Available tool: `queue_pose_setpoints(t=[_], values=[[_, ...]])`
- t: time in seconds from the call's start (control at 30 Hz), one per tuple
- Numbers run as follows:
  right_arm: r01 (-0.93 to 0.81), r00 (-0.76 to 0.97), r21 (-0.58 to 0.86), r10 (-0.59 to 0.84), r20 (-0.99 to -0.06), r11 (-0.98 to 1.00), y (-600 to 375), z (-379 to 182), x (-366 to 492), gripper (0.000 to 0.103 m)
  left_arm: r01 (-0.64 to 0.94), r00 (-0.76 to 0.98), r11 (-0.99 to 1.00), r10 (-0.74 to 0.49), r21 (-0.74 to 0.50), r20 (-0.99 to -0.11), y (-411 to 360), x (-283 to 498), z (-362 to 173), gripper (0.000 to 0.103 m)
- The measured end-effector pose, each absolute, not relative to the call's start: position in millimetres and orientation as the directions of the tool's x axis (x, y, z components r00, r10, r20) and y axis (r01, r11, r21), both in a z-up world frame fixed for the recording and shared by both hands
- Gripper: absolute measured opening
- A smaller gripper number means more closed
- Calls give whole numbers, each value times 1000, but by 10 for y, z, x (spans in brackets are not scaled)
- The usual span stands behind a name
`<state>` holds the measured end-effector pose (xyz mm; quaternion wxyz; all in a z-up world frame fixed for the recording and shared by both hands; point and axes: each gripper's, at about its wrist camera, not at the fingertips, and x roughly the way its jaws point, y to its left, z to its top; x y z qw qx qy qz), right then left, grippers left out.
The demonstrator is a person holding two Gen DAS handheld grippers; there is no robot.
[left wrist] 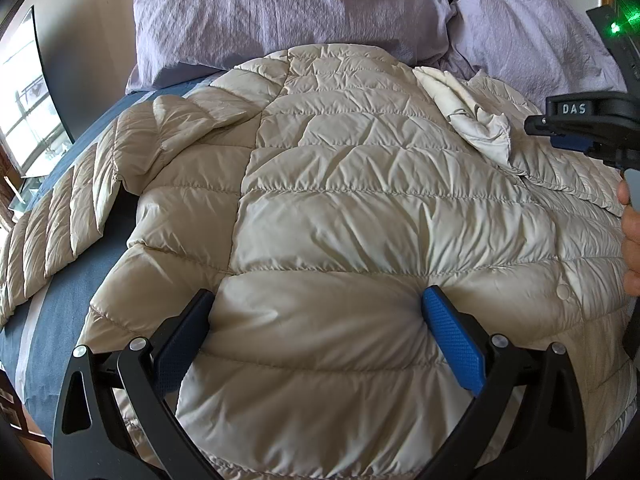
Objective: Fold large clothes
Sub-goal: 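Fold the sleeve across the jacket back with the right gripper and release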
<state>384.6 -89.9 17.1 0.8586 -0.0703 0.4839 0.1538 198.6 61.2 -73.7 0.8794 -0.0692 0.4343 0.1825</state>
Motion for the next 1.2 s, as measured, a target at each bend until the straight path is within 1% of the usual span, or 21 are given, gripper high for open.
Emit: queue_pose_setpoints(t=[0.03, 0.17, 0.23, 0.37, 0.53, 0.87, 1.2], values=[[-324, 489, 18, 184, -853, 946, -913, 156, 3858, 46, -381, 556, 924, 261, 37, -789, 619, 1984, -736, 102], [-334, 474, -11, 157, -867, 943, -833, 58, 3872, 51, -381, 556, 924, 261, 37, -789, 599, 1989, -740, 102], [-356, 471, -15, 166, -866, 934, -758, 39, 3838, 56, -381, 556, 924, 261, 37, -789, 603, 1988, -739, 102], [-387, 458, 11, 202, -866, 922, -643, 28, 3744, 60, -381, 556, 924, 261, 36, -789, 601, 1989, -739, 102], [-394, 442, 22, 211, -872, 919, -571, -36, 3681, 71, -381, 556, 924, 260, 36, -789, 606, 1988, -739, 102], [-396, 472, -64, 144, -870, 916, -488, -244, 3634, 83, -381, 556, 924, 259, 35, -790, 626, 1983, -737, 102], [-371, 465, -65, 125, -876, 926, -516, -286, 3680, 94, -381, 556, 924, 258, 34, -790, 626, 1984, -740, 102]])
